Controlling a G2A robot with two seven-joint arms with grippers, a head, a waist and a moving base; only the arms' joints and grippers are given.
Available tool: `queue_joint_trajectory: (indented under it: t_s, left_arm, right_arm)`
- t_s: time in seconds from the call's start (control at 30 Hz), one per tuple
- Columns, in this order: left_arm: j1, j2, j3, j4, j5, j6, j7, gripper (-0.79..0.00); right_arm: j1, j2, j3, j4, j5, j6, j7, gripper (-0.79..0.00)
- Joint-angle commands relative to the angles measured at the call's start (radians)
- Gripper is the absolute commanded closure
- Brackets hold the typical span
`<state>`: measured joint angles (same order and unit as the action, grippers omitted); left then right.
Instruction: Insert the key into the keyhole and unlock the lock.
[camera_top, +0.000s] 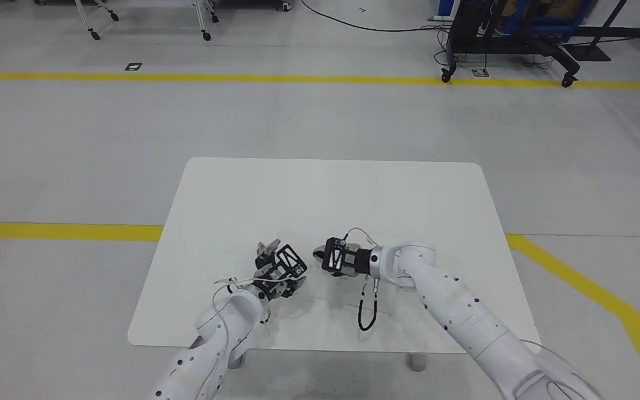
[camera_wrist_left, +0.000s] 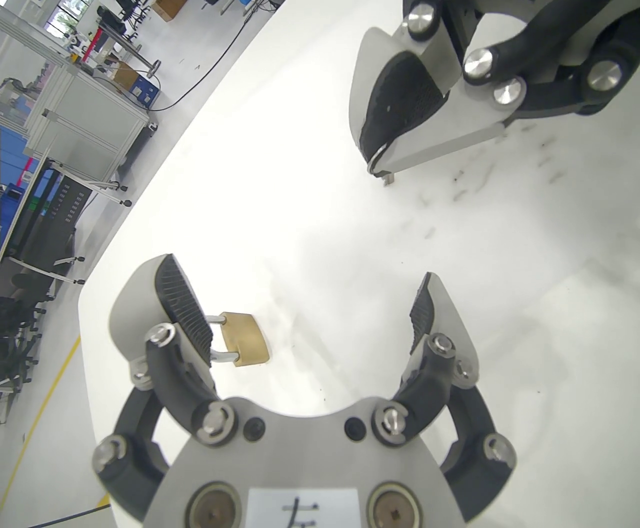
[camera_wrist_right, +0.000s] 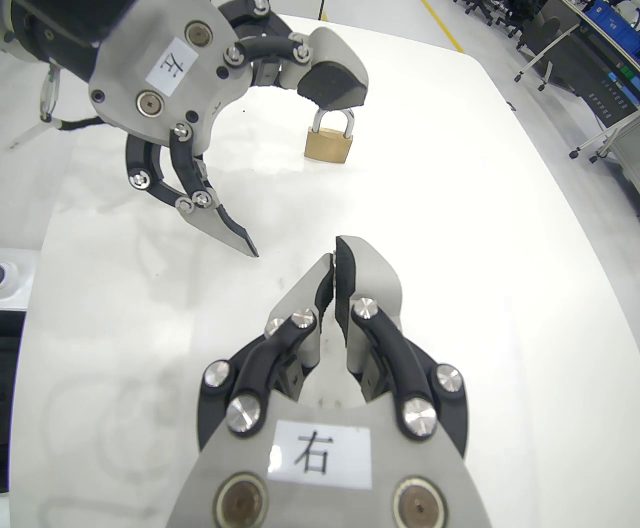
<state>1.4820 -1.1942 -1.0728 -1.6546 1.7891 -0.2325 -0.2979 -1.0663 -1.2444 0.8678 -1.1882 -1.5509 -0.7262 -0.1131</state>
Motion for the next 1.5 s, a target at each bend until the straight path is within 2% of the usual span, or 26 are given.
queue_joint_trajectory:
  t_s: [0.0,0.27,0.63,0.83,0.93,1.27,1.47]
  left_arm:
    - [-0.003,-0.002,0.003,0.007,-0.021,-0.015,-0.002,-0.785]
    - [-0.018,-0.008,0.021,0.020,-0.029,-0.018,-0.021,-0.785]
    - [-0.030,-0.013,0.025,0.029,-0.044,-0.017,-0.024,-0.785]
    - [-0.024,-0.012,0.001,0.012,-0.077,-0.017,0.000,-0.785]
    - [-0.017,-0.006,-0.049,-0.012,-0.125,-0.021,0.021,-0.785]
    - [0.044,0.020,-0.311,-0.081,-0.347,-0.043,0.081,-0.785]
    - [0.059,0.028,-0.391,-0.064,-0.457,-0.087,0.043,-0.785]
  right_arm:
    - [0.000,0.000,0.003,0.010,0.014,-0.009,-0.015,0.000]
    - [0.014,-0.002,0.017,0.054,0.088,-0.048,-0.077,0.000]
    - [0.047,-0.013,-0.002,0.097,0.132,-0.065,-0.016,0.000]
    - [0.037,-0.009,0.004,0.066,0.122,-0.053,-0.027,0.000]
    - [0.024,-0.004,0.021,0.060,0.138,-0.051,-0.047,0.000]
    - [0.021,-0.005,0.020,0.054,0.143,-0.054,-0.054,0.000]
    - [-0.013,0.004,0.064,0.077,0.277,-0.217,-0.296,0.000]
